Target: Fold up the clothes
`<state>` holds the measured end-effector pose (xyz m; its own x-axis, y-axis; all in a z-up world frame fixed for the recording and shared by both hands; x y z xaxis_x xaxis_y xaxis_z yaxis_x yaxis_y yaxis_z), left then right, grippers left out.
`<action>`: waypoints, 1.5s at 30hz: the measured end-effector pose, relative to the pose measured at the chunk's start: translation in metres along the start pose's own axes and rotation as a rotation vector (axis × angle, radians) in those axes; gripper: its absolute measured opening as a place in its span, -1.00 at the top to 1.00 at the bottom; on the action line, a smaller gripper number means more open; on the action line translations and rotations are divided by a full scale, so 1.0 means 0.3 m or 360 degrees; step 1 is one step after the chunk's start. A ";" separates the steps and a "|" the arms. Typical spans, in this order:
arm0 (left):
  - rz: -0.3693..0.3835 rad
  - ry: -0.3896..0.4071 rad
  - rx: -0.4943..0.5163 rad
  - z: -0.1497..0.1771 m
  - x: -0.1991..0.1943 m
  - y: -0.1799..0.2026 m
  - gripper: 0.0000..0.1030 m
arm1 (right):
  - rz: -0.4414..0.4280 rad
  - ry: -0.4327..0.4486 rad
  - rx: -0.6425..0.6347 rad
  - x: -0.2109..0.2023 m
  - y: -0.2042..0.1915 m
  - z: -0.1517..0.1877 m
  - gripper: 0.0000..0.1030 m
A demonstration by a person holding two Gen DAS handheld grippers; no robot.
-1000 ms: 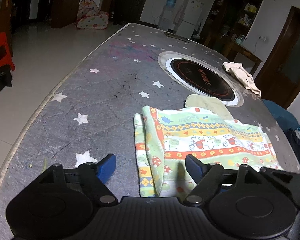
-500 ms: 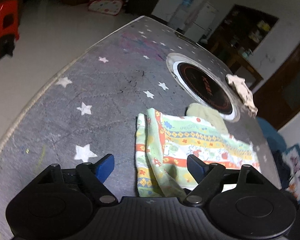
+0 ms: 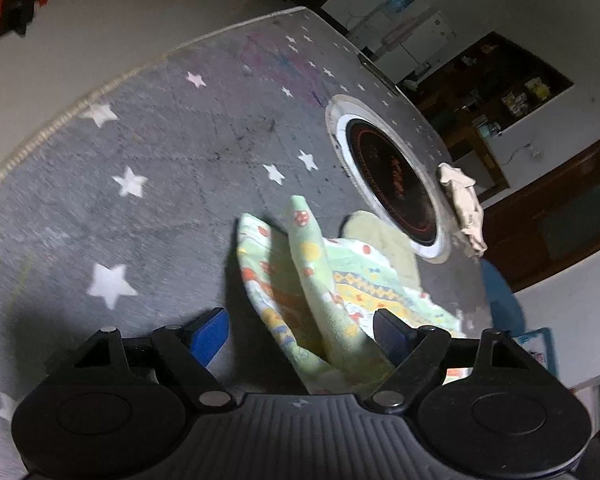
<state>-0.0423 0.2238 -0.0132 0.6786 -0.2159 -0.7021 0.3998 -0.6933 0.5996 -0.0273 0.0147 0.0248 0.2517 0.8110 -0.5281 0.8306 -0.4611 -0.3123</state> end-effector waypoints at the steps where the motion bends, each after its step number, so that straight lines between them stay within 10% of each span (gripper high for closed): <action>1: 0.0018 -0.0012 -0.0017 -0.002 0.008 0.002 -0.58 | -0.0003 0.0004 -0.0007 0.000 0.003 -0.002 0.79; 9: 0.0046 -0.0050 0.0011 -0.018 0.081 0.026 0.27 | -0.0022 -0.0023 -0.0030 0.009 -0.008 0.016 0.79; 16: 0.0035 -0.0056 0.0084 -0.016 0.093 0.018 0.61 | -0.0018 -0.0069 -0.0038 0.016 -0.020 0.039 0.65; 25: 0.0034 -0.0026 0.0150 -0.003 0.084 0.019 0.62 | 0.0143 -0.0059 0.0025 -0.060 0.077 0.066 -0.12; 38: -0.0016 0.0026 0.0303 0.025 0.074 0.052 0.61 | 0.0883 0.0002 0.0277 -0.273 0.461 0.136 -0.21; 45: -0.0023 0.0047 0.0331 0.033 0.074 0.058 0.59 | 0.0904 0.0001 0.0428 -0.268 0.553 0.170 -0.27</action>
<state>-0.0263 0.2001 -0.0222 0.6924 -0.1868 -0.6969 0.2760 -0.8238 0.4951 0.0648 -0.1454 -0.0249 0.6174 0.4131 -0.6695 0.4133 -0.8944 -0.1708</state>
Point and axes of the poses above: each gripper's, at about its wrist camera, not at the fingertips, and x roughly the way its jaws point, y to its right, z to its underside, the point moved 1 cm from there along x, roughly the way its jaws point, and after that the axes turned 3 degrees about -z, right-handed, at the moved point
